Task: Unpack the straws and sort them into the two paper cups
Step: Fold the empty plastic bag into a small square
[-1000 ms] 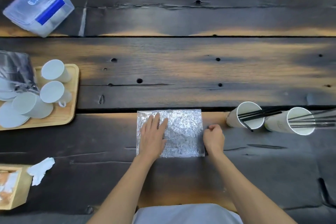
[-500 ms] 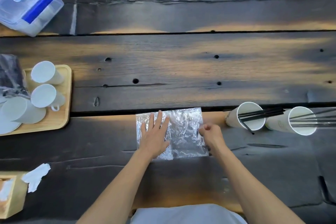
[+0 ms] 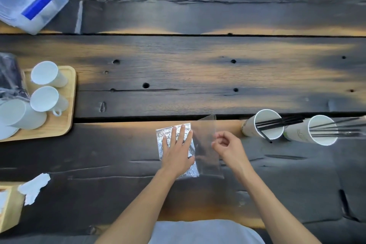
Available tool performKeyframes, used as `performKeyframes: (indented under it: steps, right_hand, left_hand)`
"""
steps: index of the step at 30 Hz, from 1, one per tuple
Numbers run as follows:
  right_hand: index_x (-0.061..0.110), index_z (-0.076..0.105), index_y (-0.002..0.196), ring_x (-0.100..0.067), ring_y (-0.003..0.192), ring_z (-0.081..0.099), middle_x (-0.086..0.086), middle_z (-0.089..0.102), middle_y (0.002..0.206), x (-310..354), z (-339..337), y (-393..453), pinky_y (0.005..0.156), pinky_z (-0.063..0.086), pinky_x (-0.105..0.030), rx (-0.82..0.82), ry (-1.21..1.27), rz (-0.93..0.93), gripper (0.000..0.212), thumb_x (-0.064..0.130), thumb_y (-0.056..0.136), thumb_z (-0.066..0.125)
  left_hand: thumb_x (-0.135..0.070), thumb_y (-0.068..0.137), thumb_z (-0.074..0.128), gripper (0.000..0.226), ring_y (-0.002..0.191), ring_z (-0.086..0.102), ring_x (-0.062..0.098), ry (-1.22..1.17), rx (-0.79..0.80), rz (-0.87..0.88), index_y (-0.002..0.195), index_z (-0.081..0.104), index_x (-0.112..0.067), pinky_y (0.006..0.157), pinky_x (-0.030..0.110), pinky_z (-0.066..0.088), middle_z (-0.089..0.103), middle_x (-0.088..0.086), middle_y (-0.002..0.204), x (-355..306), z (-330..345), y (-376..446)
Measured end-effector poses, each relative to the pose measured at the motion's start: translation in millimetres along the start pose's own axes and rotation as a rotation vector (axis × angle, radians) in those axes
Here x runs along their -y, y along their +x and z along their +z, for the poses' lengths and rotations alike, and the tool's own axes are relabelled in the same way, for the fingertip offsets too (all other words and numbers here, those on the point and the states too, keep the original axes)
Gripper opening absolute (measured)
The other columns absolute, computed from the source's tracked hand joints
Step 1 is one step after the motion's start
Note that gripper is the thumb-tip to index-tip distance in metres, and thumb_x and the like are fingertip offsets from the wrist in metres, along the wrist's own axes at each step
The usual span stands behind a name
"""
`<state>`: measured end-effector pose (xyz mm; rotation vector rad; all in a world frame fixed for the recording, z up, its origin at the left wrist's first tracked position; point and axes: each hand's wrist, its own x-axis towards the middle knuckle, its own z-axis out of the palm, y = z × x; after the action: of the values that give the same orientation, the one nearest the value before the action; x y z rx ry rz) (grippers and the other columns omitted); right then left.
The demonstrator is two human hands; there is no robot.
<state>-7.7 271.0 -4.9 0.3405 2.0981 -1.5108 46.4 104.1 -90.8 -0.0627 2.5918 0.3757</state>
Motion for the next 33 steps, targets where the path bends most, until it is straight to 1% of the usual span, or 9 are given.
performKeyframes:
  steps: [5, 9, 13, 18, 21, 23, 26, 30, 33]
  right_hand:
    - [0.014, 0.06, 0.106, -0.007, 0.068, 0.049, 0.003, 0.055, 0.08, 3, 35, -10, 0.067, 0.044, -0.014, 0.152, -0.162, -0.095, 0.021, 0.003, 0.089, 0.061]
    - [0.016, 0.057, 0.124, -0.006, 0.081, 0.054, 0.005, 0.053, 0.106, -4, 64, -15, 0.083, 0.045, -0.024, 0.275, -0.454, -0.243, 0.035, 0.029, 0.093, 0.058]
    - [0.015, 0.046, 0.139, -0.02, 0.12, 0.052, -0.003, 0.048, 0.135, -15, 79, -15, 0.103, 0.042, -0.036, 0.382, -0.684, -0.273, 0.045, 0.031, 0.097, 0.048]
    - [0.014, 0.045, 0.138, -0.028, 0.117, 0.053, -0.007, 0.049, 0.135, -27, 84, -9, 0.096, 0.044, -0.038, 0.423, -0.833, -0.294, 0.041, 0.022, 0.098, 0.045]
    - [0.011, 0.048, 0.135, -0.027, 0.114, 0.055, -0.008, 0.051, 0.133, -29, 85, -4, 0.094, 0.043, -0.036, 0.418, -0.813, -0.263, 0.039, 0.02, 0.097, 0.047]
    - [0.01, 0.049, 0.136, -0.026, 0.116, 0.056, -0.007, 0.053, 0.133, -28, 85, 0, 0.095, 0.043, -0.033, 0.414, -0.73, -0.169, 0.041, 0.018, 0.095, 0.049]
    - [0.01, 0.052, 0.131, -0.02, 0.102, 0.058, -0.006, 0.059, 0.123, -29, 84, 5, 0.088, 0.044, -0.029, 0.385, -0.535, -0.005, 0.039, 0.013, 0.092, 0.053]
    - [0.008, 0.052, 0.117, -0.018, 0.068, 0.053, -0.006, 0.06, 0.086, -35, 81, 14, 0.063, 0.046, -0.034, 0.313, -0.262, 0.179, 0.025, 0.009, 0.093, 0.049]
    - [0.005, 0.051, 0.102, -0.019, 0.061, 0.052, -0.012, 0.06, 0.078, -33, 72, 16, 0.054, 0.043, -0.031, 0.203, -0.06, 0.322, 0.016, -0.002, 0.092, 0.041]
  left_hand:
    - [-0.037, 0.095, 0.053, 0.073, 0.154, -0.013, 0.024, -0.139, -0.051, 0.007, 0.157, 0.015, -0.027, 0.123, 0.052, 0.003, -0.006, -0.002, 0.168, 7, 4, -2]
    - [0.001, 0.095, 0.043, 0.054, 0.152, 0.02, 0.019, -0.785, -0.245, -0.063, 0.147, 0.044, -0.016, 0.123, 0.038, 0.021, 0.029, 0.004, 0.163, 27, -6, -18]
    - [0.01, 0.098, 0.034, 0.043, 0.118, 0.064, 0.028, -1.247, -0.387, -0.348, 0.129, 0.058, -0.006, 0.103, 0.041, 0.05, 0.066, 0.014, 0.127, 54, -22, -37]
    - [0.006, 0.1, 0.033, 0.037, 0.09, 0.068, 0.022, -1.3, -0.312, -0.536, 0.127, 0.054, -0.008, 0.078, 0.02, 0.056, 0.068, 0.012, 0.103, 61, -26, -49]
    - [0.003, 0.094, 0.045, 0.031, 0.1, 0.062, 0.024, -0.871, -0.437, -0.583, 0.115, 0.065, -0.007, 0.086, 0.029, 0.047, 0.065, 0.008, 0.104, 60, -18, -49]
    - [0.0, 0.094, 0.049, 0.023, 0.093, 0.06, 0.02, -0.761, -0.46, -0.439, 0.104, 0.068, -0.007, 0.081, 0.024, 0.041, 0.066, 0.004, 0.1, 48, -17, -45]
    - [-0.001, 0.093, 0.051, 0.025, 0.081, 0.063, 0.019, -1.013, -0.239, -0.321, 0.113, 0.065, -0.008, 0.08, 0.034, 0.051, 0.068, 0.007, 0.092, 27, -24, -27]
    - [0.001, 0.091, 0.045, 0.033, 0.074, 0.067, 0.022, -1.299, -0.084, -0.55, 0.121, 0.056, -0.008, 0.071, 0.034, 0.057, 0.07, 0.016, 0.09, 30, -32, -2]
    - [-0.001, 0.094, 0.042, 0.025, 0.074, 0.072, 0.027, -1.372, -0.066, -0.633, 0.116, 0.053, -0.007, 0.073, 0.035, 0.059, 0.074, 0.023, 0.095, 37, -38, 4]
